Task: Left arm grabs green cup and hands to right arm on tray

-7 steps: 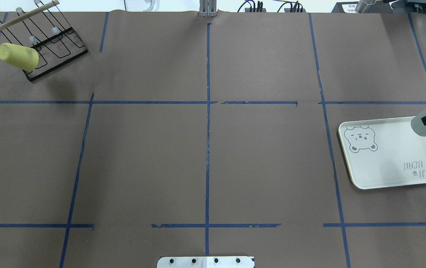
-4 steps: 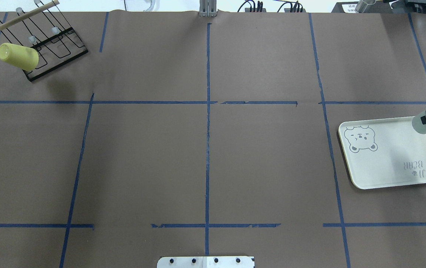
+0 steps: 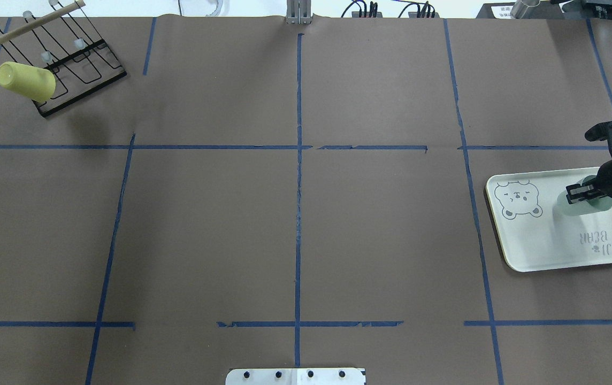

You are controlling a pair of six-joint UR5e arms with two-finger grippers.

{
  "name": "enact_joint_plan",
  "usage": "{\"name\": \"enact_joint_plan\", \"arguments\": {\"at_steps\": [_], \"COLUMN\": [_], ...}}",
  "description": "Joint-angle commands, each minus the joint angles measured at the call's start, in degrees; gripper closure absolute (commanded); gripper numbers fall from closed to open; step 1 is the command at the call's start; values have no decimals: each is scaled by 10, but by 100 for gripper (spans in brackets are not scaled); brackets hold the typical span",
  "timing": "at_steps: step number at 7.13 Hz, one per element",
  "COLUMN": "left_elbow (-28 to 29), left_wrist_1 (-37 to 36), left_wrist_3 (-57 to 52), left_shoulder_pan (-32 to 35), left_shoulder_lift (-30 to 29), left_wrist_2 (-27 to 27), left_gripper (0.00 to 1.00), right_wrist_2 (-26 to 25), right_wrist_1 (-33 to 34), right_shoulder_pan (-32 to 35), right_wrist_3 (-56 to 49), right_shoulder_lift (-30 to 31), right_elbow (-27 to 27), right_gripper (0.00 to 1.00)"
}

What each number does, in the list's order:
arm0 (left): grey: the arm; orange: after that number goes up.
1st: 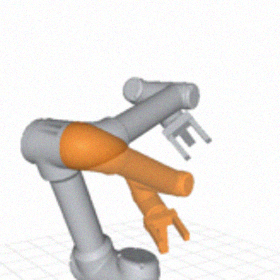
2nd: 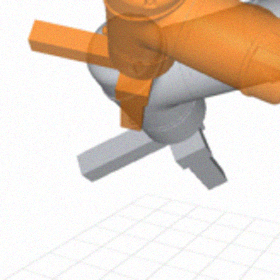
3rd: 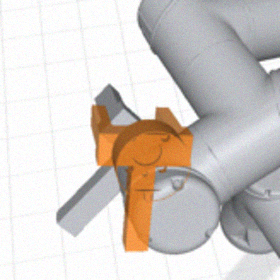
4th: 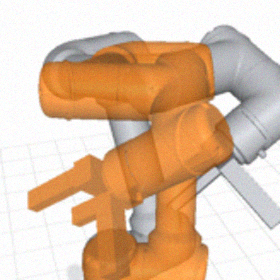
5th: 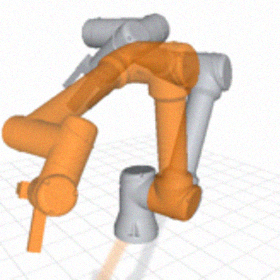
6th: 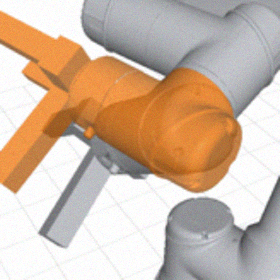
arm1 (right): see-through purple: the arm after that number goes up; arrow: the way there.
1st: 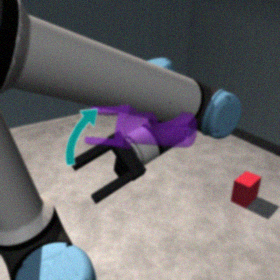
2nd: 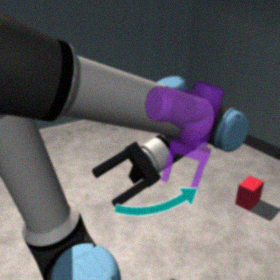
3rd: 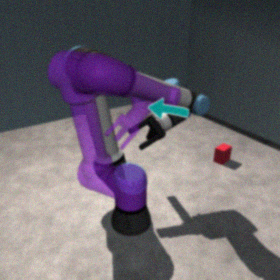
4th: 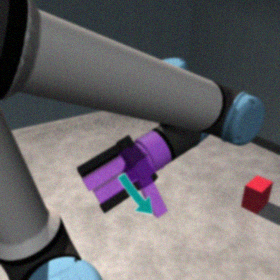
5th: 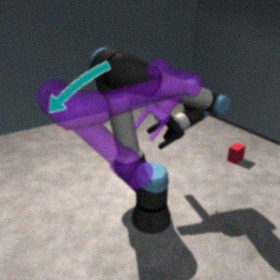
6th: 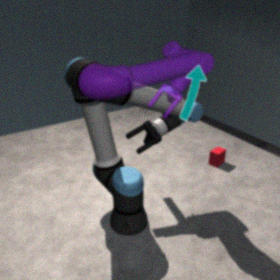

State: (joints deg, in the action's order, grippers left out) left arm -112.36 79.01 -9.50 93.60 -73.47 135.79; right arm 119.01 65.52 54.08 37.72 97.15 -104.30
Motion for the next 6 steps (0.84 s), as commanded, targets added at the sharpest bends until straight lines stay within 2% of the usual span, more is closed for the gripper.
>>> {"name": "enact_joint_plan", "arguments": {"at_steps": [1, 2, 4, 6], "left_elbow": [1, 1, 0, 2], "left_wrist_1": [0, 0, 1, 2], "left_wrist_3": [0, 1, 0, -3], "left_shoulder_pan": [0, 0, 0, 0], "left_shoulder_lift": [0, 0, -1, -1], "left_wrist_2": [0, 0, 0, -1], "left_gripper": [0, 0, 0, 0], "right_wrist_2": [-1, 1, 24, 77], "right_wrist_1": [-2, 0, 21, 90], "right_shoulder_pan": [-10, -9, 18, 96], "right_wrist_3": [0, -2, -10, -132], "right_shoulder_lift": [-5, -5, 0, 2], "right_elbow": [9, -5, -36, -52], "right_gripper": [3, 0, 0, 0]}}
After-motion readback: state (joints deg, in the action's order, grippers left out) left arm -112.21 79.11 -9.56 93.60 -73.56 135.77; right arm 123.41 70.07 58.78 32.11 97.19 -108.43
